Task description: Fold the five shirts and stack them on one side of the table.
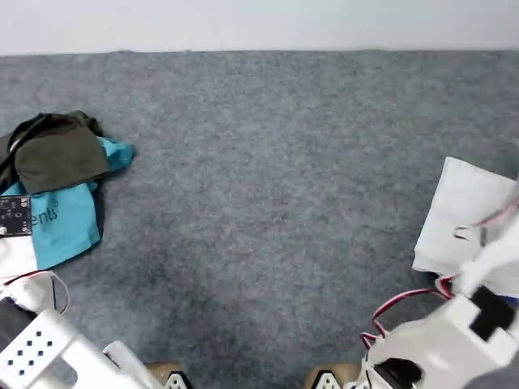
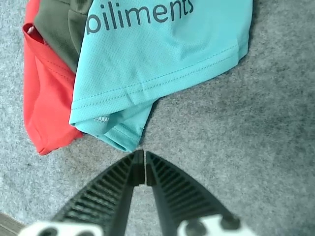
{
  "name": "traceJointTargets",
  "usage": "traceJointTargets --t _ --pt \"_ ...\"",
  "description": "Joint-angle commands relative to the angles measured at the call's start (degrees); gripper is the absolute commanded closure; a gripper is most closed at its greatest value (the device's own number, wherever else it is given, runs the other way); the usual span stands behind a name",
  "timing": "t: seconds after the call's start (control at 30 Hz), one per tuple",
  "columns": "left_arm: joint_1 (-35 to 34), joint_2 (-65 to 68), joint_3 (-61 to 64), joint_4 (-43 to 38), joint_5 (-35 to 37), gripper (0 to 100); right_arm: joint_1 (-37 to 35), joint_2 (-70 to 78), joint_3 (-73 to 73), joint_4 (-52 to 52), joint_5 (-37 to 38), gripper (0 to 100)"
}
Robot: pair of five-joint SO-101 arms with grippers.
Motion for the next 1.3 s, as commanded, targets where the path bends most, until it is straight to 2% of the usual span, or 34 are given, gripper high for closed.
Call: traceJointTargets --t 0.0,0.1,0.2,0.53,0.8,0.97,1.1,1.27 --pt "0.0 -1.0 -1.5 -0.9 -0.5 98 5.5 4.0 -2.6 0.1 6.4 99.0" --pt "0.0 -1.0 -1.5 -0.9 -0.5 98 7.0 6.6 -2.8 0.4 7.0 99.0" --pt "0.0 -1.0 -1.5 -0.9 -0.5 98 6.7 2.9 -2.9 2.5 6.9 99.0" --pt "0.0 -1.1 -2.1 -0.8 -0.3 98 -3.6 -18.8 -2.5 13.9 6.1 99.0" --pt "0.0 -0.5 -6.8 -1.1 -0.2 98 -11.6 -23.2 -2.5 16.7 -13.5 99.0" --pt "4.8 1.3 -6.7 -1.9 -2.5 89 -15.1 -22.7 -2.4 16.7 -25.4 99.0" --pt "10.6 10.5 -9.9 -1.1 -5.5 88 -18.8 -23.2 -2.4 16.7 -29.3 99.0" --pt "12.7 27.3 -19.6 -0.9 -5.8 80 -21.3 -23.3 -2.4 16.7 -29.5 99.0"
